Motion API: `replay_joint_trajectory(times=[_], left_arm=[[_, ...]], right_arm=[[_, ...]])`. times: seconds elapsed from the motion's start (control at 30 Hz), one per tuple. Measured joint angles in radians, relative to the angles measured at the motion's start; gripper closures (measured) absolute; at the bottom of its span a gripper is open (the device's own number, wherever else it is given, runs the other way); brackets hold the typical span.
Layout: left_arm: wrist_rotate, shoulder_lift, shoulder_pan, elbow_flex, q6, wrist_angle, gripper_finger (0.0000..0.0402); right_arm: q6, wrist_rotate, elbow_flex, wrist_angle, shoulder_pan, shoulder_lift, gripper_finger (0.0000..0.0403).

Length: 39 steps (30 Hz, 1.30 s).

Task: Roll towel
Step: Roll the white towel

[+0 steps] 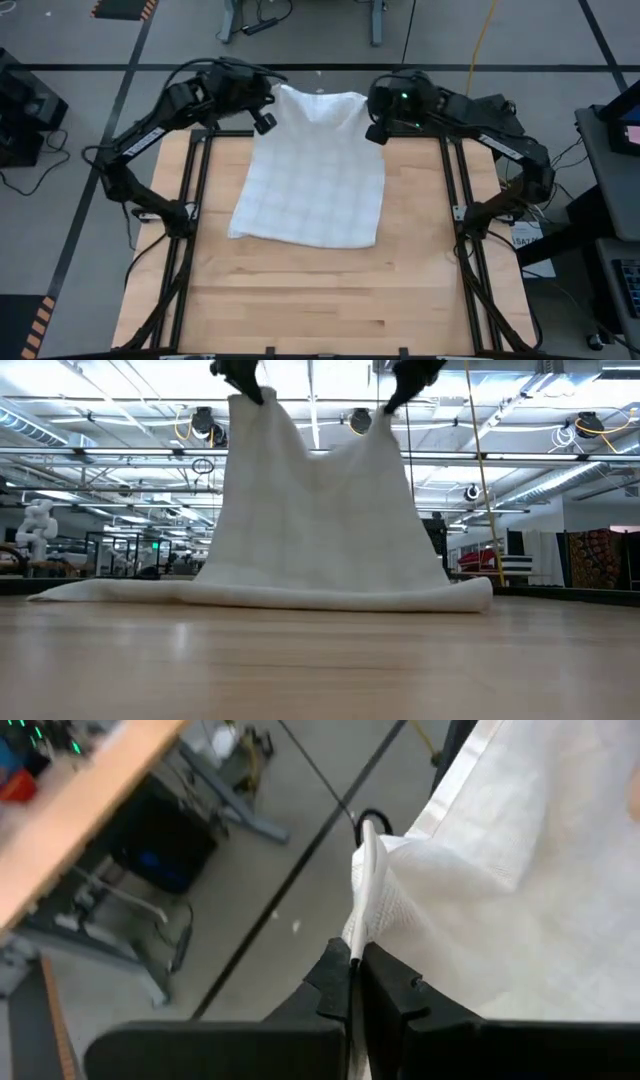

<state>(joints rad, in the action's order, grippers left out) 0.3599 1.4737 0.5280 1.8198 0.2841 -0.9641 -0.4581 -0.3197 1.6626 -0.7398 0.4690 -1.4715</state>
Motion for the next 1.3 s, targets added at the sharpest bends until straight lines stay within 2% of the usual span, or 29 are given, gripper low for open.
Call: replay_joint_trajectory(times=[0.1, 0.27, 0.47, 0.57, 0.67, 0.73, 0.8, 0.9, 0.97, 1.13, 1.3], left_arm=[[0.000, 0.035, 0.010, -0.020, -0.017, 0.007, 0.0391], [0.001, 0.104, 0.032, -0.087, -0.017, 0.037, 0.0391], [0.028, 0.208, 0.073, -0.153, -0.009, 0.244, 0.0391], [0.041, 0.257, 0.095, -0.154, -0.009, 0.266, 0.0391], [0.042, 0.285, 0.109, -0.155, -0.006, 0.276, 0.0391], [0.051, 0.293, 0.116, -0.155, 0.010, 0.279, 0.0391], [0.066, 0.294, 0.127, -0.155, 0.011, 0.278, 0.0391], [0.075, 0.288, 0.139, -0.155, 0.013, 0.282, 0.0391], [0.076, 0.278, 0.148, -0.155, 0.014, 0.278, 0.0391], [0.059, 0.278, 0.153, -0.154, 0.017, 0.276, 0.0391], [0.009, 0.277, 0.153, -0.154, 0.016, 0.277, 0.0391]], right_arm=[[-0.016, 0.066, -0.130, 0.151, 0.060, 0.000, 0.0403], [-0.043, 0.063, -0.270, 0.293, 0.127, 0.000, 0.0403], [-0.016, 0.061, -0.379, 0.386, 0.212, 0.000, 0.0402], [0.101, 0.033, -0.396, 0.300, 0.227, 0.005, 0.0387], [0.235, 0.045, -0.387, 0.147, 0.222, 0.037, 0.0349], [0.303, 0.097, -0.384, 0.059, 0.211, 0.073, 0.0320], [0.381, 0.210, -0.384, -0.020, 0.188, 0.114, 0.0292], [0.498, 0.398, -0.427, -0.094, 0.114, 0.189, 0.0261], [0.560, 0.423, -0.502, -0.096, 0.023, 0.244, 0.0249], [0.721, 0.365, -0.751, -0.022, -0.251, 0.367, 0.0244], [0.914, 0.244, -0.978, 0.170, -0.526, 0.459, 0.0251]])
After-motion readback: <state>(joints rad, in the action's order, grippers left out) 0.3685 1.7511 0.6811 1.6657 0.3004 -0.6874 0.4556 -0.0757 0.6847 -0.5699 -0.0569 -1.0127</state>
